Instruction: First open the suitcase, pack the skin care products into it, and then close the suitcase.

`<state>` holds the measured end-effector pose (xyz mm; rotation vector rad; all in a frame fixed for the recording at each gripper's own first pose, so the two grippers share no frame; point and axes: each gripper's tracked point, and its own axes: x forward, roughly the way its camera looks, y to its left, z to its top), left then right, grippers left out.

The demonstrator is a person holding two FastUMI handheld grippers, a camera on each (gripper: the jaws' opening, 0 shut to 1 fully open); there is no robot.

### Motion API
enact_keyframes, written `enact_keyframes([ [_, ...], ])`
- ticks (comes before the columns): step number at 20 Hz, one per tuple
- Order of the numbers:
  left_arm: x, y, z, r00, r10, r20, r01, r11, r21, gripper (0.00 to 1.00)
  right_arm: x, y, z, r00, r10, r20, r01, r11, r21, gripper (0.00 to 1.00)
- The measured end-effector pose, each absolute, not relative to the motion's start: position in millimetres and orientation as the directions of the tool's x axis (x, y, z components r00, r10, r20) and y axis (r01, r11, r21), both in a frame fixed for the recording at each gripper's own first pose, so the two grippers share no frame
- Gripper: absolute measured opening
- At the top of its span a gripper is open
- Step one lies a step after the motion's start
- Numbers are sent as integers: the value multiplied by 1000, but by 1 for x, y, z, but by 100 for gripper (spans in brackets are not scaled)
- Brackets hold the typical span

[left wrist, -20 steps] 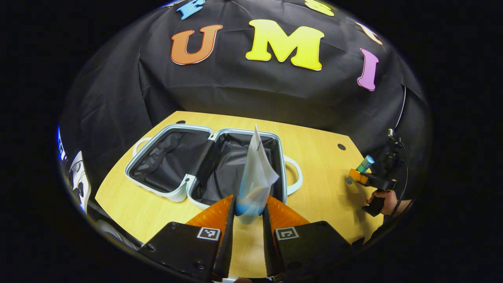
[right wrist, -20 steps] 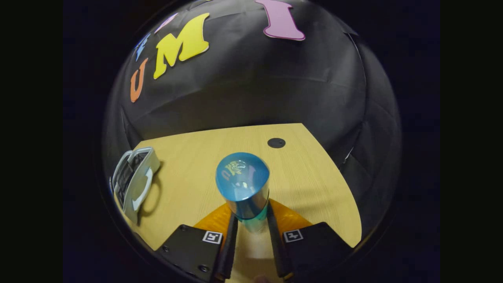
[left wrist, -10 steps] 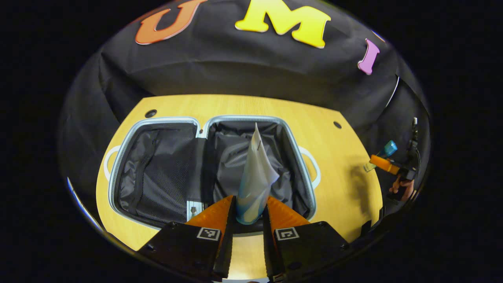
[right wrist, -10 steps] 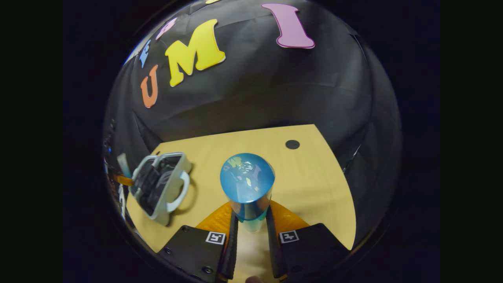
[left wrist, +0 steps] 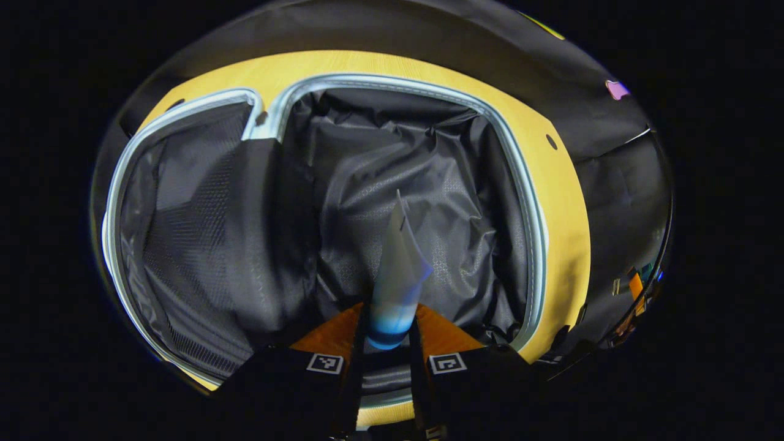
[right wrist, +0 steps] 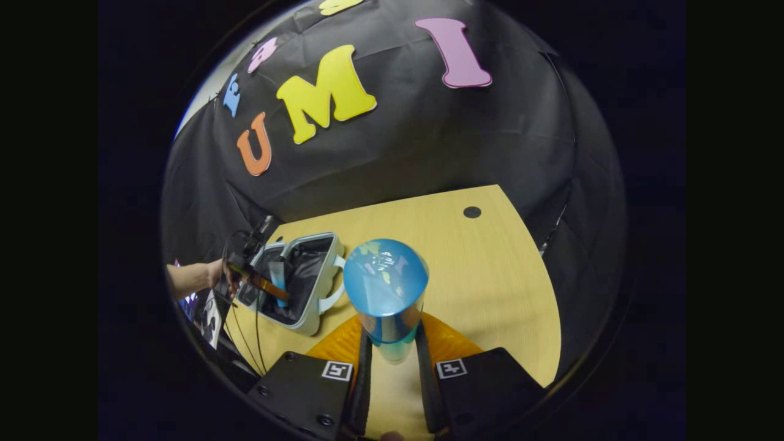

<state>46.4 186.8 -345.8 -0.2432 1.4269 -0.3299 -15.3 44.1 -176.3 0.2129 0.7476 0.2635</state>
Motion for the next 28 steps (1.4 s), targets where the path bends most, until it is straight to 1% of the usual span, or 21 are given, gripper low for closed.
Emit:
enact_keyframes([
  [4, 43, 176, -352, -32, -430, -902, 36, 902, -431, 36, -33, 65, -171, 672, 352, -651, -207, 934, 291, 33],
  [5, 40, 173, -355, -62, -445, -893, 18, 894, -447, 43, -36, 70, -168, 668, 361, -651, -227, 932, 284, 33],
  [6, 37, 172, -355, -94, -454, -886, -3, 890, -456, 37, -38, 77, -167, 664, 369, -650, -245, 929, 277, 31],
  [7, 38, 170, -352, -92, -460, -883, -10, 887, -461, 39, -39, 83, -166, 660, 377, -650, -261, 926, 273, 30],
  [10, 36, 167, -352, -88, -481, -873, -17, 877, -481, 42, -41, 102, -163, 647, 402, -648, -297, 916, 271, 33],
  [11, 33, 163, -348, -88, -500, -862, -30, 866, -499, 44, -39, 109, -163, 643, 406, -649, -310, 913, 264, 30],
  [12, 31, 162, -343, -73, -507, -859, -25, 862, -507, 49, -36, 116, -163, 637, 410, -653, -325, 911, 255, 33],
  [13, 32, 162, -340, -49, -506, -861, -19, 863, -505, 61, -31, 126, -163, 629, 419, -655, -342, 906, 251, 30],
  [14, 31, 165, -333, -28, -493, -869, -19, 870, -493, 65, -27, 138, -163, 618, 432, -657, -361, 898, 251, 30],
  [15, 30, 172, -326, 0, -473, -881, -3, 881, -473, 72, -20, 152, -163, 603, 445, -662, -382, 890, 250, 33],
  [16, 28, 179, -316, 45, -456, -889, 21, 890, -455, 71, -12, 168, -166, 584, 456, -671, -403, 881, 248, 33],
  [17, 28, 186, -305, 103, -437, -893, 38, 899, -436, 88, -4, 188, -166, 562, 471, -680, -422, 870, 254, 33],
  [18, 27, 191, -291, 175, -422, -890, 45, 906, -421, 89, 6, 210, -170, 533, 491, -689, -439, 857, 270, 32],
  [20, 17, 200, -260, 338, -416, -844, 32, 901, -432, 89, 23, 258, -184, 456, 518, -723, -452, 835, 313, 33],
  [21, 8, 203, -246, 410, -411, -814, 22, 897, -442, 100, 29, 277, -194, 409, 514, -754, -445, 834, 328, 33],
  [22, -4, 211, -240, 474, -385, -792, 10, 902, -432, 97, 33, 296, -208, 360, 509, -782, -430, 834, 345, 33],
  [23, -16, 218, -233, 527, -354, -773, 3, 910, -414, 98, 37, 310, -225, 309, 488, -816, -408, 843, 350, 33],
  [24, -33, 219, -227, 568, -332, -753, -1, 915, -403, 98, 40, 318, -239, 257, 468, -846, -386, 852, 354, 31],
  [25, -49, 222, -221, 600, -312, -736, -9, 918, -397, 99, 42, 325, -252, 215, 440, -872, -361, 865, 348, 33],
  [28, -105, 230, -216, 633, -279, -722, -39, 920, -389, 98, 49, 342, -296, 128, 337, -933, -292, 912, 289, 33],
])
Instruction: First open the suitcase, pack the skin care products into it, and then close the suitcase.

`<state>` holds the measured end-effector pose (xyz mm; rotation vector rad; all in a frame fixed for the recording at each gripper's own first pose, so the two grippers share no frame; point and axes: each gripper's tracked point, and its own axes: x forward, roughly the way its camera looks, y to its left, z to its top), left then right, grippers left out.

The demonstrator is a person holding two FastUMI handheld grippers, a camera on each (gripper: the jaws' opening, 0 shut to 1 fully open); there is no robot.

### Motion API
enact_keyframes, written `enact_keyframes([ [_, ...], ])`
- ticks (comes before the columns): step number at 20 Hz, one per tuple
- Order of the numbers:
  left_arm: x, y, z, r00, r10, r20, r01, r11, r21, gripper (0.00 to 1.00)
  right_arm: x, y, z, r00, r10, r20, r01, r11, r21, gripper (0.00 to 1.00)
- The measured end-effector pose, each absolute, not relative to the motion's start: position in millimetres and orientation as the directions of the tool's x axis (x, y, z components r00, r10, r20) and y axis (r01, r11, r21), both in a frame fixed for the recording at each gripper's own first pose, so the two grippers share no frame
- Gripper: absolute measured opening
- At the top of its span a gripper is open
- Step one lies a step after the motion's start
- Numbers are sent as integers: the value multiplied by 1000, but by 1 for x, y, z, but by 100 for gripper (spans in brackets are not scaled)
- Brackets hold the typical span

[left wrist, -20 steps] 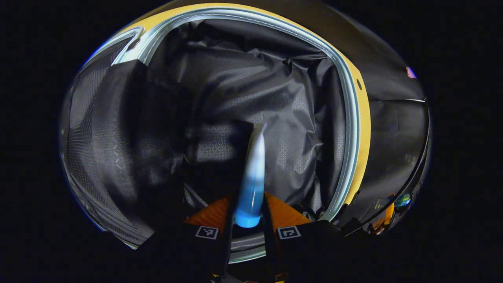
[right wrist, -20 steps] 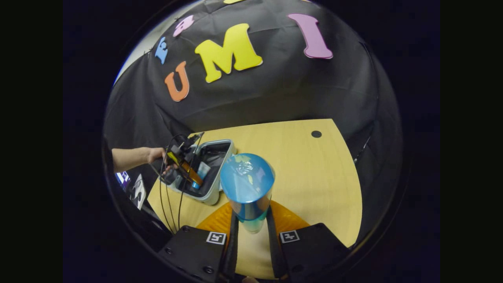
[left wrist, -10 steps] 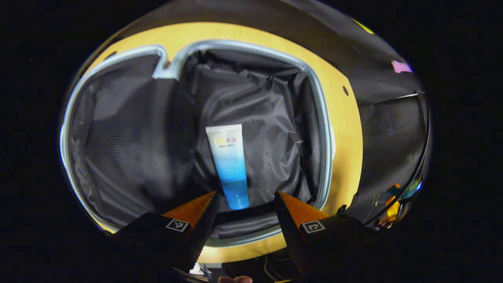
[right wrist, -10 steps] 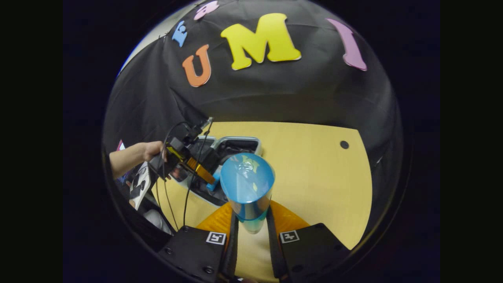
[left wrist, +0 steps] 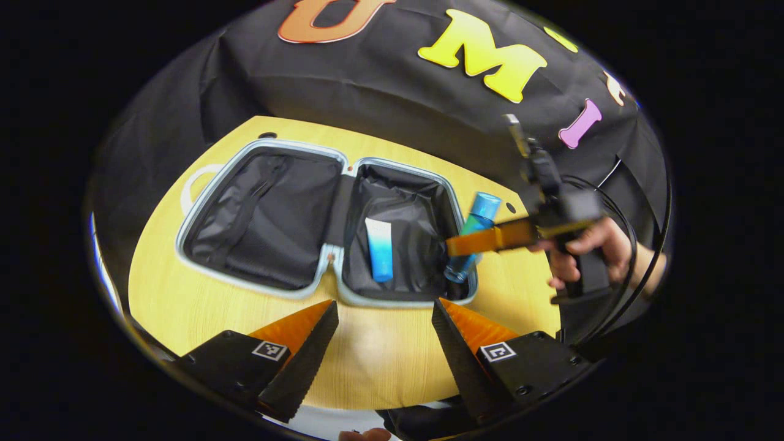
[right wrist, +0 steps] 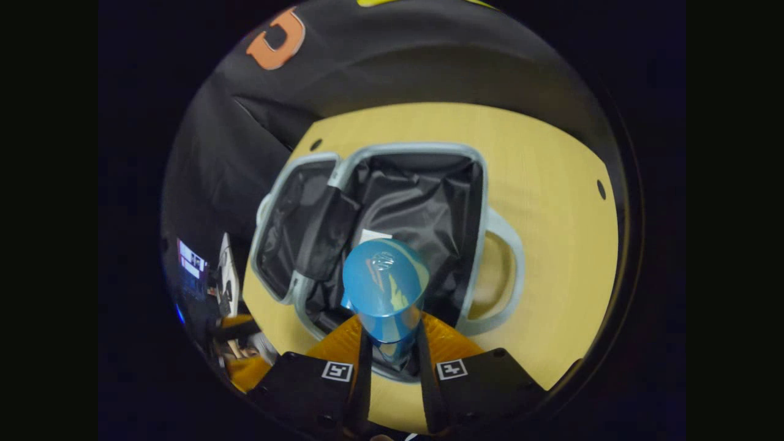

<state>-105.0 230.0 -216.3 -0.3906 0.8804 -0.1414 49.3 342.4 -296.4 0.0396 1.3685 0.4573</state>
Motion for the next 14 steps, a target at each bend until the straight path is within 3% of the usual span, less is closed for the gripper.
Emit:
enact_keyframes([
  [3, -147, 235, -219, 639, -271, -720, -37, 924, -381, 99, 55, 346, -332, 78, 254, -964, -208, 950, 233, 33],
  [7, -180, 254, -220, 637, -243, -732, -78, 924, -375, 98, 65, 352, -353, 70, 231, -970, -79, 971, 226, 33],
  [10, -178, 266, -210, 667, -223, -711, -120, 910, -398, 99, 66, 352, -360, 69, 199, -978, -46, 979, 196, 31],
  [14, -160, 281, -191, 729, -206, -653, -151, 882, -447, 98, 67, 356, -358, 82, 203, -976, -51, 979, 199, 39],
])
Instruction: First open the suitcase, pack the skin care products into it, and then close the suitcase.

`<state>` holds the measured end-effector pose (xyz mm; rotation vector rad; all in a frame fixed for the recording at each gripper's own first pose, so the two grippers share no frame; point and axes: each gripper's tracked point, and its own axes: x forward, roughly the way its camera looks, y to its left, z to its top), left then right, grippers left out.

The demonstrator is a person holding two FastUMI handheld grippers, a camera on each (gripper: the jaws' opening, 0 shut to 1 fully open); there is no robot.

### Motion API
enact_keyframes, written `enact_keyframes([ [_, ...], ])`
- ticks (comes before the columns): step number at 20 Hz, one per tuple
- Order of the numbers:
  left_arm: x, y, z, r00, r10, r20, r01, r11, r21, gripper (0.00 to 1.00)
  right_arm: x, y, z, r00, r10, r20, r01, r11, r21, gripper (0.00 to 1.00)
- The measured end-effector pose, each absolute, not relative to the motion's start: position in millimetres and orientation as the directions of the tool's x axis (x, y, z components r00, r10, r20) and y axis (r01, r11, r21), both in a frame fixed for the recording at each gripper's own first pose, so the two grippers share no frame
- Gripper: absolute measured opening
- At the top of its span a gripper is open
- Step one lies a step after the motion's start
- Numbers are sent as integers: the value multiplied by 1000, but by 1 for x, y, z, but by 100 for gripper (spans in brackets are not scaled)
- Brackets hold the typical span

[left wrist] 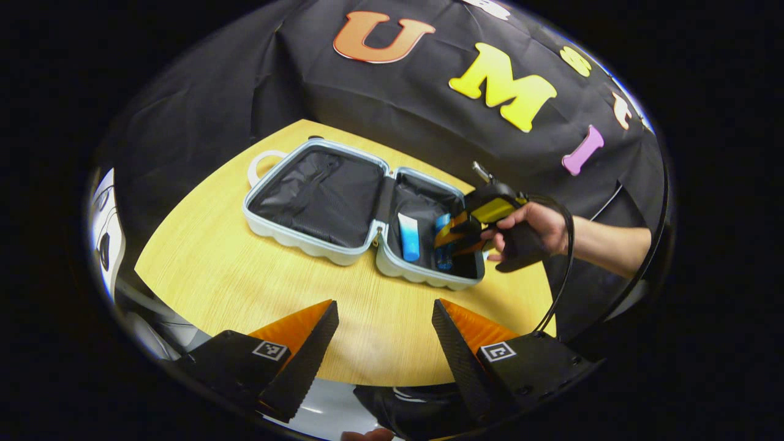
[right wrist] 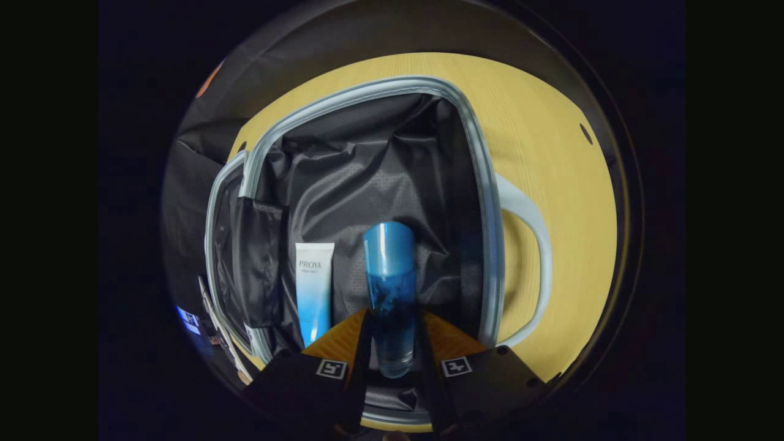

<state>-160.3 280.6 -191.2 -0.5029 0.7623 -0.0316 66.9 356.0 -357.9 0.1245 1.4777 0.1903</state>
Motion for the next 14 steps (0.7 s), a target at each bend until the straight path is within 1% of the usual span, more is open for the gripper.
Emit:
enact_keyframes([
  [1, -156, 287, -188, 739, -195, -644, -157, 880, -448, 99, 67, 356, -358, 90, 195, -977, -62, 980, 190, 42],
  [3, -150, 300, -189, 768, -170, -618, -167, 878, -449, 98, 68, 354, -355, 105, 189, -976, -79, 980, 181, 42],
  [5, -135, 319, -185, 813, -157, -561, -172, 856, -488, 98, 66, 352, -345, 124, 202, -971, -102, 976, 190, 44],
  [6, -125, 337, -184, 836, -137, -531, -175, 851, -496, 98, 65, 349, -338, 145, 206, -968, -142, 972, 186, 43],
  [7, -112, 361, -183, 865, -106, -491, -177, 851, -495, 98, 64, 348, -331, 183, 204, -962, -195, 966, 168, 52],
  [9, -82, 406, -190, 903, -59, -427, -188, 837, -514, 98, 59, 340, -305, 257, 203, -945, -313, 943, 118, 55],
  [11, -57, 449, -207, 908, -20, -418, -232, 807, -544, 98, 54, 337, -279, 350, 238, -906, -416, 906, 77, 67],
  [12, -48, 471, -218, 900, 2, -435, -269, 787, -555, 98, 51, 332, -263, 387, 260, -885, -459, 886, 60, 77],
  [13, -40, 492, -230, 890, 22, -455, -303, 774, -556, 98, 45, 328, -248, 415, 283, -865, -488, 871, 50, 72],
  [14, -27, 507, -242, 881, 38, -471, -329, 765, -553, 98, 38, 327, -231, 437, 322, -840, -505, 860, 67, 77],
])
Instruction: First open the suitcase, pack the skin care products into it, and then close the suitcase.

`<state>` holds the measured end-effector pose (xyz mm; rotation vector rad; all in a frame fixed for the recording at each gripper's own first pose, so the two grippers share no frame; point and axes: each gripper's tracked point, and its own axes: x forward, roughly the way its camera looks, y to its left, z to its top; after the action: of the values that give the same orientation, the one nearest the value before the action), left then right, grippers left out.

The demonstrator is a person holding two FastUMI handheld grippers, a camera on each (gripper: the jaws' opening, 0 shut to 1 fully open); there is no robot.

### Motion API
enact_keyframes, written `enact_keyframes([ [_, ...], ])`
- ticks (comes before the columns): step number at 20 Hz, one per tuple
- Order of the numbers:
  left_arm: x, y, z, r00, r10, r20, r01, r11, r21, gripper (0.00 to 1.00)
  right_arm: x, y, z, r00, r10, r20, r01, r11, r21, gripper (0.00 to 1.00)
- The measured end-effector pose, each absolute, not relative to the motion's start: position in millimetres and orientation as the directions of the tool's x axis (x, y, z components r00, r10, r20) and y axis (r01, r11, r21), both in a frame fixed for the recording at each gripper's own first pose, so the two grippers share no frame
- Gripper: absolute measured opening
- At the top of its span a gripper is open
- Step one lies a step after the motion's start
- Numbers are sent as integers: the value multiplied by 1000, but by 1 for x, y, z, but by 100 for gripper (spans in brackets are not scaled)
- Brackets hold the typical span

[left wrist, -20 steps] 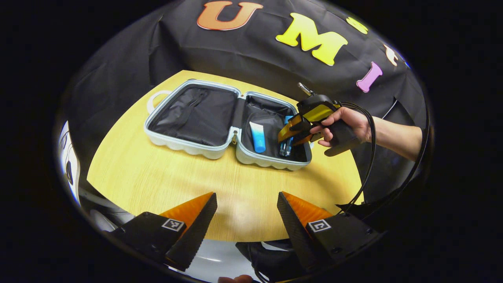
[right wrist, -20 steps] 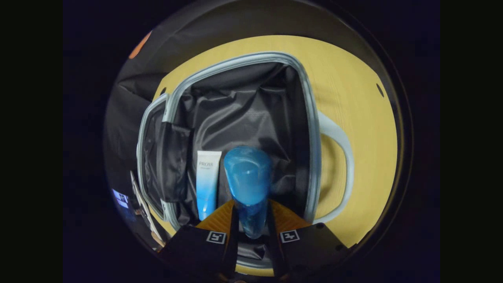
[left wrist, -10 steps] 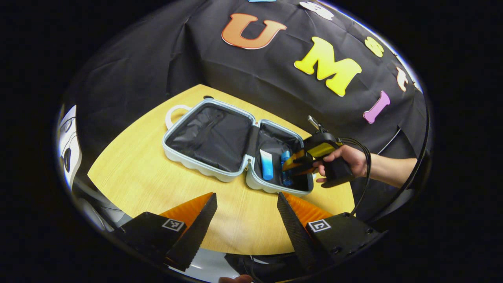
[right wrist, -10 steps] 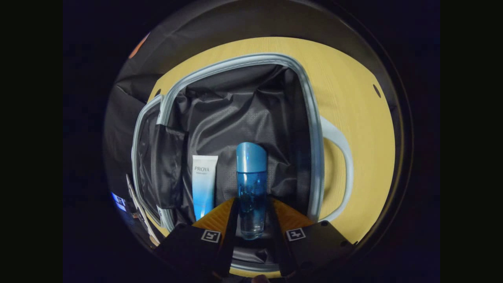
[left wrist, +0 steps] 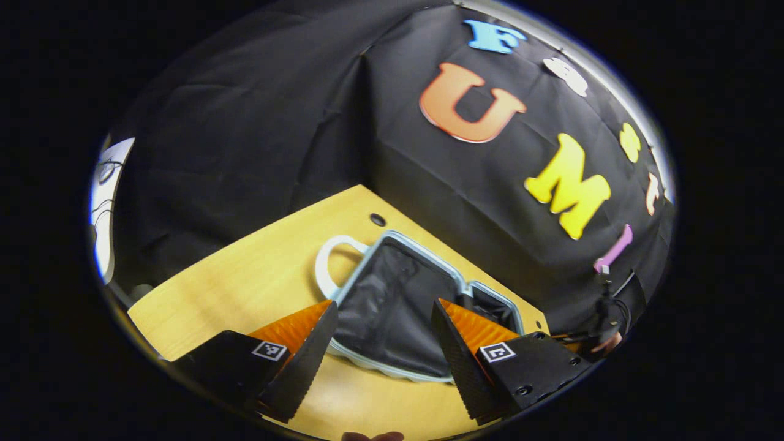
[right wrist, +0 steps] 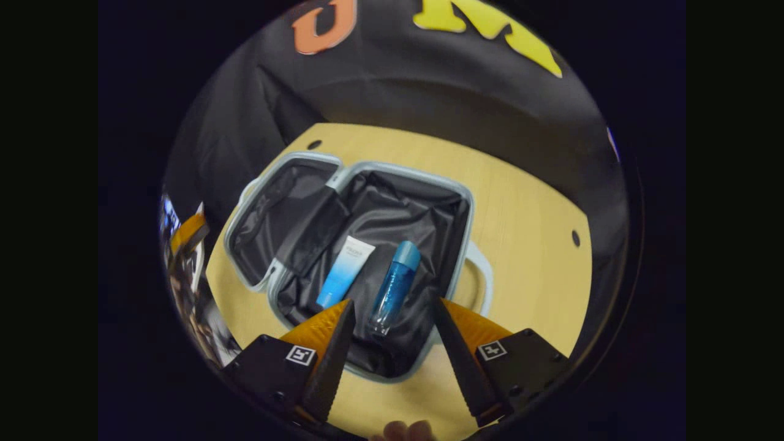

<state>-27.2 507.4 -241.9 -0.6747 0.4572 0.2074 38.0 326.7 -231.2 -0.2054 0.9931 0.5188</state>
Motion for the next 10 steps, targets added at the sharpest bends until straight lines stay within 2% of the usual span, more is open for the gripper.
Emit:
enact_keyframes([
  [3, 4, 538, -276, 867, 32, -497, -363, 723, -587, 98, 14, 314, -203, 430, 427, -796, -529, 833, 162, 77],
  [4, 12, 545, -283, 865, 21, -502, -368, 706, -605, 97, 7, 303, -201, 419, 432, -798, -519, 836, 180, 74],
  [5, 20, 552, -293, 857, 26, -515, -384, 699, -603, 97, 3, 293, -200, 417, 438, -796, -506, 840, 197, 77],
  [7, 29, 569, -324, 797, 76, -600, -474, 695, -541, 96, -7, 282, -195, 407, 465, -786, -507, 831, 229, 77],
  [8, 33, 568, -334, 786, 62, -615, -474, 699, -536, 82, -14, 278, -193, 400, 476, -783, -512, 825, 240, 77],
  [9, 42, 561, -342, 777, 50, -628, -474, 704, -530, 92, -17, 274, -190, 398, 486, -778, -513, 821, 250, 77],
  [10, 52, 550, -347, 771, 36, -636, -468, 710, -527, 89, -19, 271, -188, 399, 493, -773, -510, 820, 260, 77],
])
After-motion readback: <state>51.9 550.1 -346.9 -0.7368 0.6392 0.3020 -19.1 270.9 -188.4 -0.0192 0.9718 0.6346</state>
